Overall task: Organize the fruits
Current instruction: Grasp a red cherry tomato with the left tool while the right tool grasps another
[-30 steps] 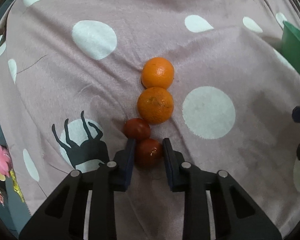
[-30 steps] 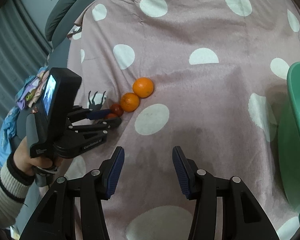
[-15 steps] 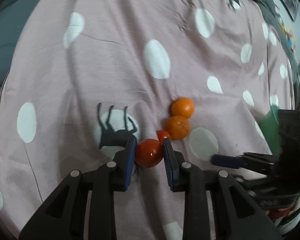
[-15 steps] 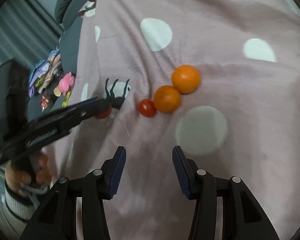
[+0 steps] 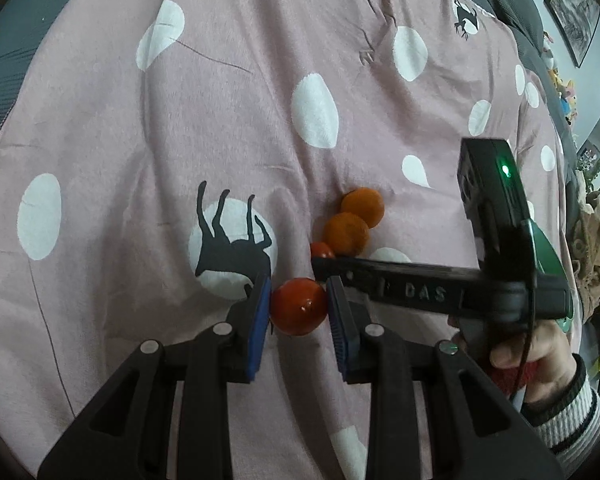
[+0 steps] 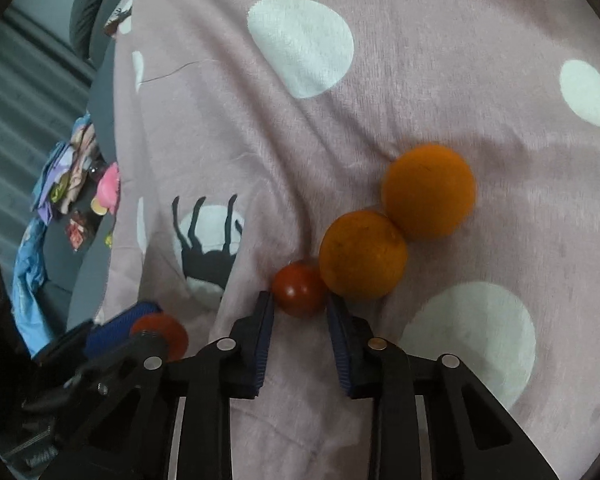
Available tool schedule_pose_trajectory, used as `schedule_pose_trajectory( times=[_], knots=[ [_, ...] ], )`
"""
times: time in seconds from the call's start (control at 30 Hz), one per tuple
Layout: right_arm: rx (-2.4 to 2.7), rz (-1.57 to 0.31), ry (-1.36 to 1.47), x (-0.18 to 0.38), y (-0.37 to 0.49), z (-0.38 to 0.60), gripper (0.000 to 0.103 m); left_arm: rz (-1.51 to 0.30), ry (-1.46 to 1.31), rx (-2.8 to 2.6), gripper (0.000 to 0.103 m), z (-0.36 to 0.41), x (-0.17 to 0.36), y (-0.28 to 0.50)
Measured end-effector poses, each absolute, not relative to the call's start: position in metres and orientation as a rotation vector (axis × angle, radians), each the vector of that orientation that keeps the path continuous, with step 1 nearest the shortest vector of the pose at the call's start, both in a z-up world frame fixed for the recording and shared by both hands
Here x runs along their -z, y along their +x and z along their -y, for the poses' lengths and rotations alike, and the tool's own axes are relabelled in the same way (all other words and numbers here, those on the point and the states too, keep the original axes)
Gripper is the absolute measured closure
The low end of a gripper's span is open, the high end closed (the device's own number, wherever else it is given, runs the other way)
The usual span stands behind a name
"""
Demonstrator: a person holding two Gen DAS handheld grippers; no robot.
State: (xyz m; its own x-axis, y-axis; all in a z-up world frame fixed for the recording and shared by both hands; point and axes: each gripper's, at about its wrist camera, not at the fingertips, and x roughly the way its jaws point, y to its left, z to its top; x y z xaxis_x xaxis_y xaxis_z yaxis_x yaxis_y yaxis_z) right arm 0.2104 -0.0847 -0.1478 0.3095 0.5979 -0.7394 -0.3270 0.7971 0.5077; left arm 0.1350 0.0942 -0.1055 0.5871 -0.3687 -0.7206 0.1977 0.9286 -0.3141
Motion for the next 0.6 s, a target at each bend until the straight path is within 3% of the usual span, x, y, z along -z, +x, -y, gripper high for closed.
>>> schedule_pose_trajectory(
  times=[0.6],
  knots=[
    [-0.555, -1.103, 0.174, 0.144, 0.23, 0.076, 0.073, -0.9, -0.215, 0.342, 0.074, -0.095, 0.103, 0.129]
  ],
)
